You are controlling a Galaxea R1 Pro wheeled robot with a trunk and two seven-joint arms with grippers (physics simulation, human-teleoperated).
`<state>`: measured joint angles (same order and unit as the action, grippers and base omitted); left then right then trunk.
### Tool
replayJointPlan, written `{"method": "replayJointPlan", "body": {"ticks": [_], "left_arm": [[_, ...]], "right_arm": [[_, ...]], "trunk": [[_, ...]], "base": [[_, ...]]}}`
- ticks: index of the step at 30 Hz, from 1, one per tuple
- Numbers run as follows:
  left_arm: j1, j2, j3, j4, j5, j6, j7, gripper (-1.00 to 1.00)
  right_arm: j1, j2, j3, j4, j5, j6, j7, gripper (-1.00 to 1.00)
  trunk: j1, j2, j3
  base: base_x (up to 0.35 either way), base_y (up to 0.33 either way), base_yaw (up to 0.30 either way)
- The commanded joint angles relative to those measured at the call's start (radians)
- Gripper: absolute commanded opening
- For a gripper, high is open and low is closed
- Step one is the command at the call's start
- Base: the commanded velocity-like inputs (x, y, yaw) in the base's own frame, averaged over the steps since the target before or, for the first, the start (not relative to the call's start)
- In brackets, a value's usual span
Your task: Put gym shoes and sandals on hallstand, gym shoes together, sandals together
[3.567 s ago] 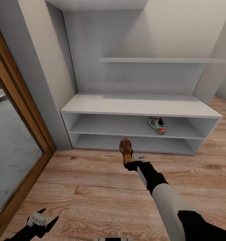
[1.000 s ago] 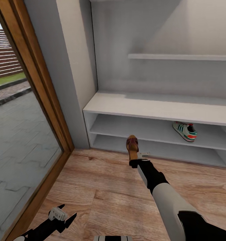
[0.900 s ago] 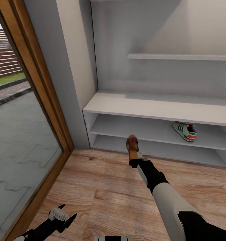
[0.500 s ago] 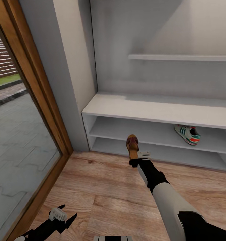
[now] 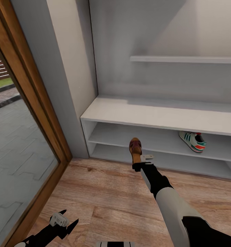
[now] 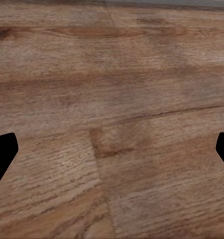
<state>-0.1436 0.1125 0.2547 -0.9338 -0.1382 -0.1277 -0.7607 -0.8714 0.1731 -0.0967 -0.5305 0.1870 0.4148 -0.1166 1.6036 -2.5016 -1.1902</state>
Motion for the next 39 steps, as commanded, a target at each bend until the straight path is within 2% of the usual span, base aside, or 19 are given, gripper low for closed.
{"method": "replayJointPlan", "body": {"ticks": [1, 10, 18, 39], "left_arm": [[-0.001, -0.001, 0.003, 0.0, -0.011, -0.009, -0.003, 1.0], [-0.001, -0.001, 0.003, 0.0, -0.009, -0.009, -0.005, 1.0], [-0.001, -0.001, 0.003, 0.0, -0.01, -0.009, -0.005, 1.0], [-0.001, -0.001, 0.003, 0.0, -0.011, -0.009, -0.003, 1.0]], "right_arm": [[0.0, 0.001, -0.006, -0.002, 0.007, 0.006, 0.002, -1.0], [0.0, 0.001, -0.007, -0.002, 0.008, 0.006, 0.002, -1.0], [0.0, 0.001, -0.006, -0.001, 0.008, 0.006, 0.002, -1.0], [0.0, 0.001, -0.007, -0.002, 0.008, 0.006, 0.002, -1.0]], "trunk": [[0.0, 0.0, -0.001], [0.0, 0.0, -0.001], [0.0, 0.0, -0.001], [0.0, 0.0, -0.001]], "base": [[0.05, -0.018, 0.0], [0.025, -0.004, 0.0], [0.271, 0.0, 0.0], [0.125, -0.076, 0.0]]}}
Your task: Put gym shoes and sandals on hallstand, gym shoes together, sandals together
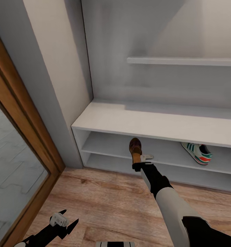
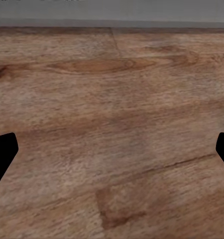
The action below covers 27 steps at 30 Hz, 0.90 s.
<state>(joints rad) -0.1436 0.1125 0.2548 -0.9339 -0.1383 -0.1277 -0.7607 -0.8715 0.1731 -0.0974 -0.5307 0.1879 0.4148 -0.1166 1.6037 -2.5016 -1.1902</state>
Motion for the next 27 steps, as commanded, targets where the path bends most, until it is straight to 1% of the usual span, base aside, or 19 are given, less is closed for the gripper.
{"method": "replayJointPlan", "body": {"ticks": [1, 4, 13, 24, 27], "left_arm": [[-0.001, -0.001, 0.003, 0.0, -0.011, -0.009, -0.003, 1.0], [-0.001, -0.001, 0.003, 0.0, -0.011, -0.009, -0.003, 1.0], [-0.001, -0.001, 0.003, 0.0, -0.011, -0.009, -0.004, 1.0], [-0.001, -0.001, 0.003, 0.0, -0.01, -0.009, -0.005, 1.0], [-0.001, -0.001, 0.003, 0.0, -0.009, -0.009, -0.005, 1.0]], "right_arm": [[0.0, 0.001, -0.006, -0.002, 0.007, 0.006, 0.002, -1.0], [0.0, 0.001, -0.006, -0.002, 0.007, 0.006, 0.002, -1.0], [0.0, 0.001, -0.006, -0.002, 0.007, 0.006, 0.002, -1.0], [0.0, 0.001, -0.005, -0.001, 0.007, 0.007, 0.002, -1.0], [0.0, 0.001, -0.005, -0.001, 0.006, 0.007, 0.002, -1.0]], "trunk": [[0.0, 0.0, -0.001], [0.0, 0.0, -0.001], [0.0, 0.0, -0.001], [0.0, 0.0, -0.001], [0.0, 0.0, -0.001]], "base": [[0.017, -0.009, 0.0], [0.042, -0.038, 0.0], [0.124, -0.124, 0.0], [0.022, -0.011, 0.0], [0.102, -0.001, 0.0]]}}
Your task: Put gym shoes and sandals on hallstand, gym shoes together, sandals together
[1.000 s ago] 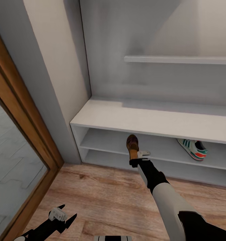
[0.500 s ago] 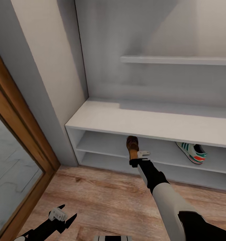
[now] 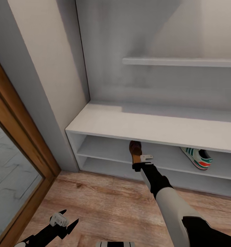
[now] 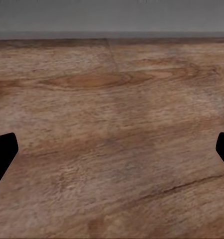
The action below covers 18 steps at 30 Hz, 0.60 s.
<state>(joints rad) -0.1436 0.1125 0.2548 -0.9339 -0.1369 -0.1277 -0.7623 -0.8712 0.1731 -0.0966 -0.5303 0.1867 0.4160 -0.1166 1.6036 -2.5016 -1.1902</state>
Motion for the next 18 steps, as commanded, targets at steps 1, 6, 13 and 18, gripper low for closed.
{"method": "replayJointPlan", "body": {"ticks": [1, 6, 13, 18], "left_arm": [[-0.001, -0.001, 0.003, 0.0, -0.01, -0.009, -0.003, 1.0], [-0.001, -0.001, 0.003, 0.0, -0.01, -0.009, -0.003, 1.0], [-0.001, -0.001, 0.003, -0.004, -0.01, -0.009, -0.003, 1.0], [-0.001, -0.001, 0.003, -0.01, -0.009, -0.009, -0.004, 1.0]], "right_arm": [[-0.001, 0.001, -0.006, -0.002, 0.007, 0.006, 0.002, -1.0], [-0.001, 0.001, -0.006, -0.002, 0.007, 0.005, 0.002, -1.0], [0.0, 0.001, -0.007, -0.002, 0.008, 0.004, 0.002, -1.0], [0.0, 0.001, -0.008, -0.002, 0.008, 0.005, 0.002, -1.0]], "trunk": [[0.0, 0.0, -0.001], [0.0, 0.0, -0.001], [0.0, 0.0, -0.001], [0.0, 0.0, -0.001]], "base": [[0.152, 0.0, 0.0], [0.162, 0.0, 0.0], [0.043, 0.0, 0.0], [0.004, 0.0, 0.0]]}}
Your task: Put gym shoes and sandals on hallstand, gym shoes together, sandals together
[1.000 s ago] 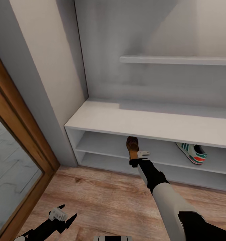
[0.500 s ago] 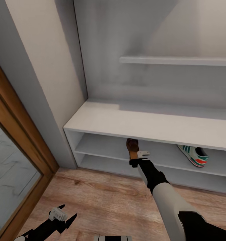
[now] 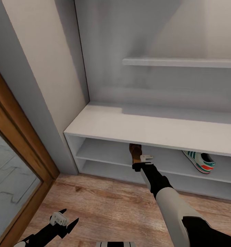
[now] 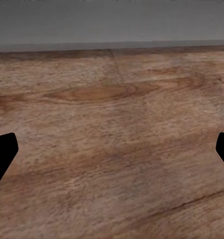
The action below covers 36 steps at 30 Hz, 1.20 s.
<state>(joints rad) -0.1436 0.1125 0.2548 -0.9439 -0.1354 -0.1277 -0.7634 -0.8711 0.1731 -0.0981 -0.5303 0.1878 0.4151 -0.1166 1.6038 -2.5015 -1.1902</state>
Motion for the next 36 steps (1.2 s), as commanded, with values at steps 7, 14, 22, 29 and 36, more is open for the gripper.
{"method": "replayJointPlan", "body": {"ticks": [7, 14, 22, 29, 36], "left_arm": [[-0.001, -0.002, 0.002, -0.003, -0.009, -0.009, -0.005, 1.0], [-0.001, 0.0, 0.003, -0.003, -0.009, -0.009, -0.005, 1.0], [0.0, 0.001, 0.003, -0.002, -0.009, -0.009, -0.005, 1.0], [0.001, 0.002, 0.003, -0.002, -0.008, -0.009, -0.006, 1.0], [0.001, 0.002, 0.003, -0.001, -0.009, -0.009, -0.007, 1.0]], "right_arm": [[0.0, 0.001, -0.008, -0.002, 0.007, 0.006, 0.002, -1.0], [0.0, 0.001, -0.008, -0.002, 0.007, 0.007, 0.002, -1.0], [0.0, 0.001, -0.008, -0.001, 0.007, 0.007, 0.002, -1.0], [0.0, 0.001, -0.007, 0.0, 0.007, 0.007, 0.002, -1.0], [0.0, 0.001, -0.007, 0.0, 0.007, 0.005, 0.002, -1.0]], "trunk": [[0.0, 0.0, -0.001], [0.0, 0.0, -0.001], [0.0, 0.0, -0.001], [0.0, 0.0, -0.001], [0.0, 0.0, -0.001]], "base": [[0.001, 0.0, 0.0], [0.175, 0.0, 0.0], [0.133, 0.0, 0.0], [0.013, 0.0, 0.0], [0.032, 0.0, 0.0]]}}
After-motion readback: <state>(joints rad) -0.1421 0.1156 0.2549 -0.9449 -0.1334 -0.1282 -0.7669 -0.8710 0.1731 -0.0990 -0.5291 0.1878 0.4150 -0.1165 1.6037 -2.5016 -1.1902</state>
